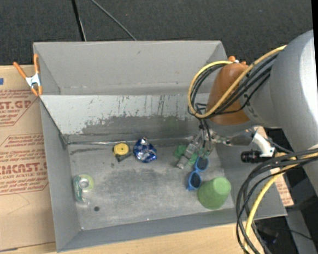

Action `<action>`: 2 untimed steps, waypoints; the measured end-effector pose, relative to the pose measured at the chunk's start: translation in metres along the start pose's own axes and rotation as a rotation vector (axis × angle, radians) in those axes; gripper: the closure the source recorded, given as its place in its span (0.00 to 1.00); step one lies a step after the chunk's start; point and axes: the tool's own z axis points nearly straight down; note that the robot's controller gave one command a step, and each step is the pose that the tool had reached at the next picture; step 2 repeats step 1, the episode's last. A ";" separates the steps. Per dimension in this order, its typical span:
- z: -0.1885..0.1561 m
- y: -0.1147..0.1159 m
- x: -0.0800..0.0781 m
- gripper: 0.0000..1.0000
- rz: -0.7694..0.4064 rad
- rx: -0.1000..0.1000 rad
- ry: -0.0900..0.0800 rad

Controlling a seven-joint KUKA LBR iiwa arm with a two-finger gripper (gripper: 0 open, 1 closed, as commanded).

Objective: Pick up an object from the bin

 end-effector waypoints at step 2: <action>-0.092 0.002 -0.002 1.00 -0.002 -0.005 -0.005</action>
Offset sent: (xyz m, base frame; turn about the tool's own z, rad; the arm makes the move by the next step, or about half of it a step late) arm -0.0001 0.0000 0.0877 0.0000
